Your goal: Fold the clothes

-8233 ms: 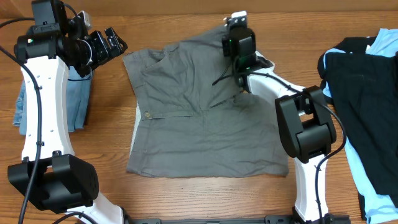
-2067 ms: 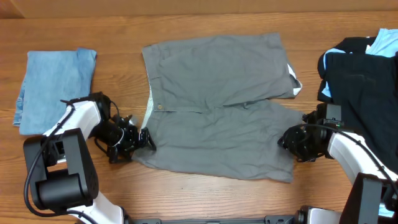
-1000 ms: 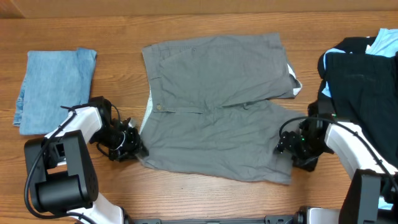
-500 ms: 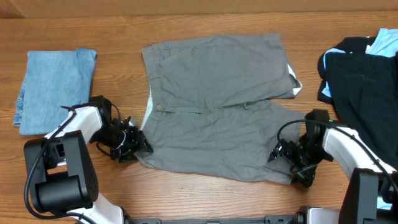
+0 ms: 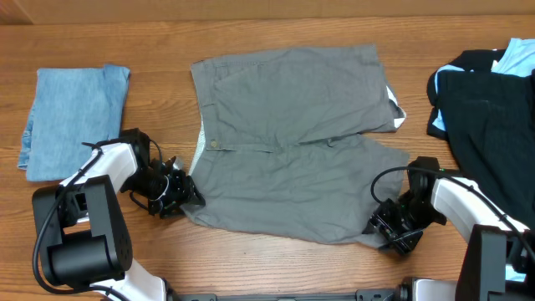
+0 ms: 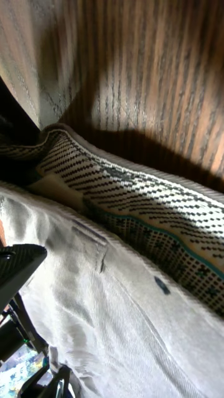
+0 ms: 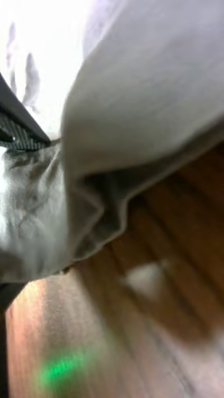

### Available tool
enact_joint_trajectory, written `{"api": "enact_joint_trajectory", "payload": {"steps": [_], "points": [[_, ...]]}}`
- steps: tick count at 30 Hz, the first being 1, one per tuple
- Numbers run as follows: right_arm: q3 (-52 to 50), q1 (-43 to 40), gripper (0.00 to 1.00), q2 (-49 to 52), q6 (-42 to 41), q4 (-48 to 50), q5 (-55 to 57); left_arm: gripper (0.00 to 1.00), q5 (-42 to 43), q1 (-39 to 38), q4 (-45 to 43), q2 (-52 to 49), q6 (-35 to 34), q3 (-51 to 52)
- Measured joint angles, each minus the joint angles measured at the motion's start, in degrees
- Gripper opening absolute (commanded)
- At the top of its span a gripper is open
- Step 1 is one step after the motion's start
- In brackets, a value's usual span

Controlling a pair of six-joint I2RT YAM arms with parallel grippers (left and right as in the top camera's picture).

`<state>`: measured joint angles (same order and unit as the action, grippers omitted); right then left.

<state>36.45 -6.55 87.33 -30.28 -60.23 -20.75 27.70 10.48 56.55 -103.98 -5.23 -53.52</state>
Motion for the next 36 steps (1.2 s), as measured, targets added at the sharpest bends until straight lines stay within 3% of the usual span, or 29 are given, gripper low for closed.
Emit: {"api": "enact_joint_trajectory", "payload": {"steps": [1, 5, 12, 18, 23, 28, 36], "points": [[-0.11, 0.00, 0.04, 0.00, 0.02, 0.35, -0.09, 0.04, -0.17, 0.00, 0.00, 0.00, -0.35, 0.00], [-0.20, 0.04, 0.04, 0.00, 0.35, 0.68, -1.05, 0.04, -3.74, -0.02, -0.07, -0.17, -0.37, -0.17], [3.10, 0.28, 0.04, 0.07, 2.38, -1.31, -1.20, 0.04, -6.12, -0.68, 11.87, -0.44, -0.46, -10.21], [10.71, 0.33, 0.04, 0.07, 5.29, -6.51, -0.59, 0.04, -8.70, -3.02, 18.69, -0.44, -2.36, -16.94], [21.00, 0.61, 0.04, 0.28, 6.34, -12.96, 2.51, 0.04, -11.54, -5.92, 19.50, -0.02, -5.84, -17.46], [29.97, 0.74, 0.04, 0.28, 8.26, -19.21, 4.63, 0.04, -14.34, -9.73, 19.54, 11.47, -10.10, -17.51], [34.16, 0.76, 0.04, -1.92, 10.01, -24.59, 4.44, 0.04, -15.80, -10.58, 25.51, 30.18, -14.38, -17.79]]}}
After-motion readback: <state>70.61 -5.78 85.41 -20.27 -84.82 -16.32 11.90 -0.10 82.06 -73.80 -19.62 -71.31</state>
